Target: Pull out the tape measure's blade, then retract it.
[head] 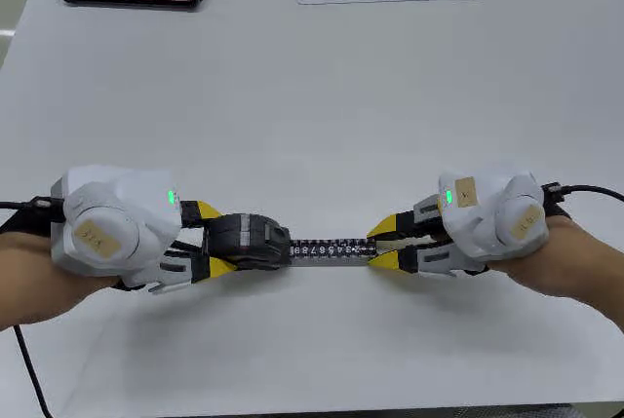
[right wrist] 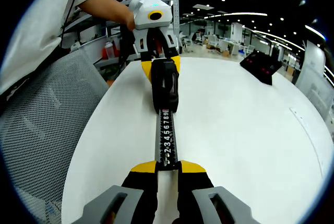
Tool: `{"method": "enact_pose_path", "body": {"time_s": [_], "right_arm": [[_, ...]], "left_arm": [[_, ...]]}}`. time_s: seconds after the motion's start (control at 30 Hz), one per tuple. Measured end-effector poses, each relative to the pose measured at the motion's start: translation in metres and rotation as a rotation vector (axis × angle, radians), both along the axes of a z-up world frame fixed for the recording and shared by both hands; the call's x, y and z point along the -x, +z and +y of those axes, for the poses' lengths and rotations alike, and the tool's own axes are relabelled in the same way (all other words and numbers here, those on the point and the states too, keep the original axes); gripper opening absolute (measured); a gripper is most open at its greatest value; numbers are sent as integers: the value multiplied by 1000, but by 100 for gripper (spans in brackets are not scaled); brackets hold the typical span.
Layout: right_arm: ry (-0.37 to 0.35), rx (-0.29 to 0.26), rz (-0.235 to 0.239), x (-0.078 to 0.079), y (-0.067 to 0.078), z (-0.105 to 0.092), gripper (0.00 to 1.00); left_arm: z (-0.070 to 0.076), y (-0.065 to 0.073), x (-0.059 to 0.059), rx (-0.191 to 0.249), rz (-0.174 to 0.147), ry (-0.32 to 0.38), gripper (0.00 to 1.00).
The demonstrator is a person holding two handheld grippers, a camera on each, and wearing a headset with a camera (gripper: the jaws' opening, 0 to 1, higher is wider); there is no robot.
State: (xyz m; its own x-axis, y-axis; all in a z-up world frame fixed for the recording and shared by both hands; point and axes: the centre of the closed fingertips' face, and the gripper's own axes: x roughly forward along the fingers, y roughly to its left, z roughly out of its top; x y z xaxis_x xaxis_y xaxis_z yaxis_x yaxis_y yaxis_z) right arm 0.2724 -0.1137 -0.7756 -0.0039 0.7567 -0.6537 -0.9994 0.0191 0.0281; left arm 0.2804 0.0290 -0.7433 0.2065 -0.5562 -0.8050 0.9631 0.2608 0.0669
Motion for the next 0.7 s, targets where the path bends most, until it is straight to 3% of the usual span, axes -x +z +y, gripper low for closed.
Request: {"method": "enact_pose_path", "body": {"time_s": [0.7], "right_arm": [[5,32,-4,-3,0,-22,9]], "left_arm": [[0,0,1,0,-2,3,24]]}}
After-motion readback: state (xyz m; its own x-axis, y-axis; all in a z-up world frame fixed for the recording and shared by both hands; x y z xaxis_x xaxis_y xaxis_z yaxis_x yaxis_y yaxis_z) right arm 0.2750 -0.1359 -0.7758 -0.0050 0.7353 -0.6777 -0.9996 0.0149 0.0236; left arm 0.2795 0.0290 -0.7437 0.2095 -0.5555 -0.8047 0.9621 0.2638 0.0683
